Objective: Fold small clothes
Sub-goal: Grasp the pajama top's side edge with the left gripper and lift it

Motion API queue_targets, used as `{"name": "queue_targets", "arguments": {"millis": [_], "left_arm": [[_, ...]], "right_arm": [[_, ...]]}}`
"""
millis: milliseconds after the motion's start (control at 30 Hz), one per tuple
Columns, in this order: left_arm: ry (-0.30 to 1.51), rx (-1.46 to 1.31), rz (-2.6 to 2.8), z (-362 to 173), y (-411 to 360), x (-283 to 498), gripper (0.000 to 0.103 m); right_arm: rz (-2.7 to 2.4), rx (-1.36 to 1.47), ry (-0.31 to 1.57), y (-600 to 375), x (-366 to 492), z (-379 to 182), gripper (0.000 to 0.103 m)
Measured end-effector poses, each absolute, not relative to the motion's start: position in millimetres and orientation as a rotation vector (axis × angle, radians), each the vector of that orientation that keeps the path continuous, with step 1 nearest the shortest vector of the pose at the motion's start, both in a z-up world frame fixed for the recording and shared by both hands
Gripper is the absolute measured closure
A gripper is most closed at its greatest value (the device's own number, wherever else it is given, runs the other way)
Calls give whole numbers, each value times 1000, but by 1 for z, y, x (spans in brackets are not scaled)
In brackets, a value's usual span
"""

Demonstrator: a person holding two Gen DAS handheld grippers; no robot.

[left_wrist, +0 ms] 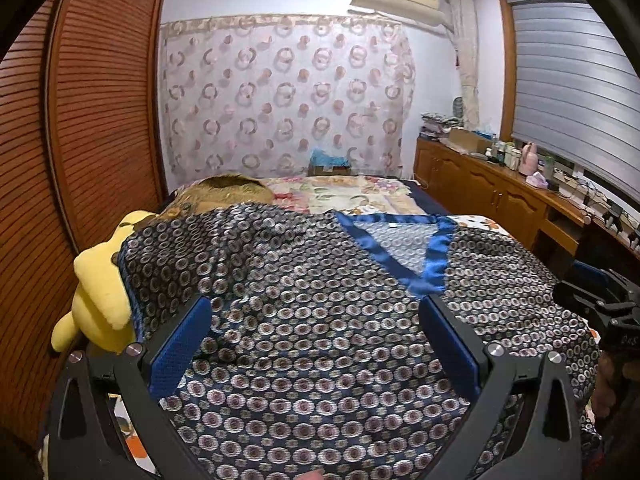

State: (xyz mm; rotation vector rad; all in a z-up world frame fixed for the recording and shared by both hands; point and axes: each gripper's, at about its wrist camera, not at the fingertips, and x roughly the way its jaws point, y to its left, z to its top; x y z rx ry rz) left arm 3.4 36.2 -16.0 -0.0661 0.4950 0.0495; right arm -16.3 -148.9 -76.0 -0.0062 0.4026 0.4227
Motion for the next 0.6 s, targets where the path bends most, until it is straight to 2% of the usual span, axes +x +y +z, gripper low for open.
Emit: {"name": "queue_targets", "arguments": {"millis": [600], "left_arm": [[566, -122, 111, -40, 115, 6, 0]], "right_arm": [[485, -60, 540, -134, -2, -95, 0]]}}
